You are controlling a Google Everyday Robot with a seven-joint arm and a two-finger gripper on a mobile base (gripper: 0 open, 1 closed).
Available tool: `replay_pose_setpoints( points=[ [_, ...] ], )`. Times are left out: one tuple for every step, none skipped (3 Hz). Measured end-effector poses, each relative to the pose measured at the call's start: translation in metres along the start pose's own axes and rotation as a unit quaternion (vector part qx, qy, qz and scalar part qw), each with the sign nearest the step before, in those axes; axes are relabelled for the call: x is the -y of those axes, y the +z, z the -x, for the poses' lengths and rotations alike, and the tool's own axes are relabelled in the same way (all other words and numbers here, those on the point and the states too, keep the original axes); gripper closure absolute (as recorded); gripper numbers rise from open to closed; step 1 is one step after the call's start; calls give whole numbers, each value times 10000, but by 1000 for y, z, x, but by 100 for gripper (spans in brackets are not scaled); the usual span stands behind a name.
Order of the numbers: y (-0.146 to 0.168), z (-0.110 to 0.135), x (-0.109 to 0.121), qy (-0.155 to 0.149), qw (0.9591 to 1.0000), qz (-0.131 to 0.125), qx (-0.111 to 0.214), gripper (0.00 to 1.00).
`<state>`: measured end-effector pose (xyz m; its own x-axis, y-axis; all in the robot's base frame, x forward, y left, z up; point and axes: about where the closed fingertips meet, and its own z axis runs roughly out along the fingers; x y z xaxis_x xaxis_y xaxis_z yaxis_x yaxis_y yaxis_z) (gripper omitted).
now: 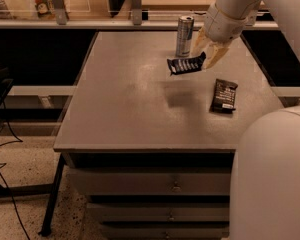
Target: Move rxbar blueberry near rxbar chocolate
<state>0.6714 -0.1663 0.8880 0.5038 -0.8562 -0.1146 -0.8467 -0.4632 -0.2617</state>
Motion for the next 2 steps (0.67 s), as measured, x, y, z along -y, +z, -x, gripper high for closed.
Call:
replay_pose_setpoints(
  points=[
    [-3, -4, -4, 35, 10000, -5, -21, 59],
    [-5, -7, -8, 50, 10000, 14, -15, 36]
  ],
)
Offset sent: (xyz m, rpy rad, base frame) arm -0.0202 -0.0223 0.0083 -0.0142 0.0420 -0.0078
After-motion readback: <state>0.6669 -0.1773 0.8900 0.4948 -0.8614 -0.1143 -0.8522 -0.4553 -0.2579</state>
